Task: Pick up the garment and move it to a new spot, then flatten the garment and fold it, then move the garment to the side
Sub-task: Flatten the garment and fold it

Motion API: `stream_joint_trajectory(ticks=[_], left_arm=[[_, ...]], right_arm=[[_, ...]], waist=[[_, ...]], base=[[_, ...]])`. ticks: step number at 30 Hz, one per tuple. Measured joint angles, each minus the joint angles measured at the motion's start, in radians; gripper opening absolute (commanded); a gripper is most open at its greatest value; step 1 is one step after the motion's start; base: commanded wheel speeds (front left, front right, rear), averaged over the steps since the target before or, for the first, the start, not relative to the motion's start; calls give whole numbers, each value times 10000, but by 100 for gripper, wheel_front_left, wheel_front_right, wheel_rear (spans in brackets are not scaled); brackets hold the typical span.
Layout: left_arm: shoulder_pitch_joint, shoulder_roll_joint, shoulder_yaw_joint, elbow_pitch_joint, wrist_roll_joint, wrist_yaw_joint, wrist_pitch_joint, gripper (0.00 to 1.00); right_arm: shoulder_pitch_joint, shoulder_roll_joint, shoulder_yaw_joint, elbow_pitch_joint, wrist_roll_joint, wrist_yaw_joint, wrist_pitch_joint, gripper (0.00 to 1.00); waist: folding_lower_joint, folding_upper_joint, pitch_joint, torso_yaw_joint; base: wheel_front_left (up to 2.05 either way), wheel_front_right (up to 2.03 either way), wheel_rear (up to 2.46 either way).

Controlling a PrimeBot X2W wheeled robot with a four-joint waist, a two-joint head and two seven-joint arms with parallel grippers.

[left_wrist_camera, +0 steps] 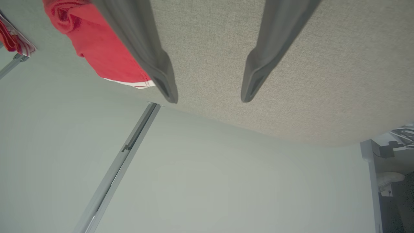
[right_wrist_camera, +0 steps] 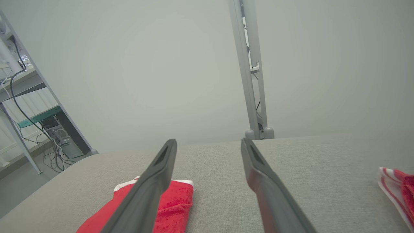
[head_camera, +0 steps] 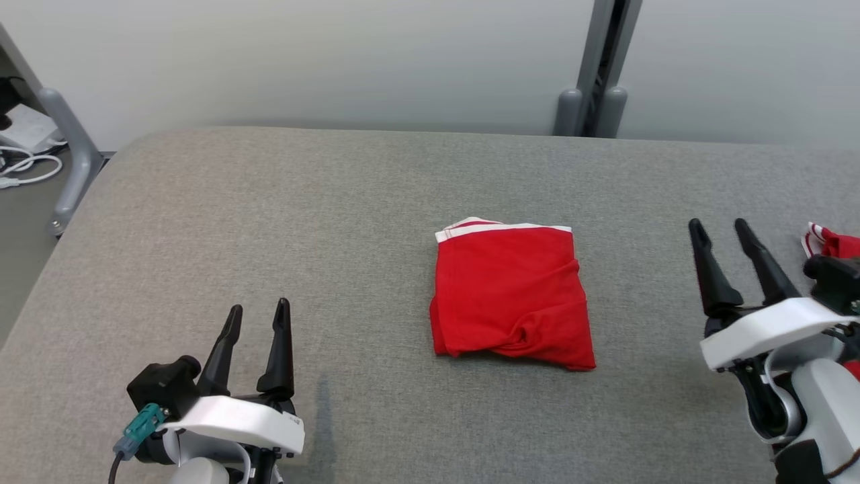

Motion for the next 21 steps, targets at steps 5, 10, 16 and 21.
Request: stream_joint_trajectory(ticks=[5, 10, 16, 21], left_arm=[[5, 2, 111, -182, 12, 0, 0, 100], [43, 2, 102, -328, 123, -31, 0, 100], [157, -2, 232, -474, 276, 10, 0, 100], [303, 2, 257, -612, 284, -8, 0, 100]], right_arm=[[815, 431, -1404, -905, -1266, 0, -40, 100], [1615, 1034, -2220, -1726, -2219, 2, 52, 100], [2091, 1440, -2847, -2132, -2941, 0, 107, 100], [2229, 1593, -2909, -2332, -3233, 0, 128, 100]], waist=[[0, 0, 42, -252], [0, 0, 106, -370], [0, 0, 116, -416], [0, 0, 95, -374]], base=[[0, 0, 0], [0, 0, 0], [0, 0, 0], [0, 0, 0]])
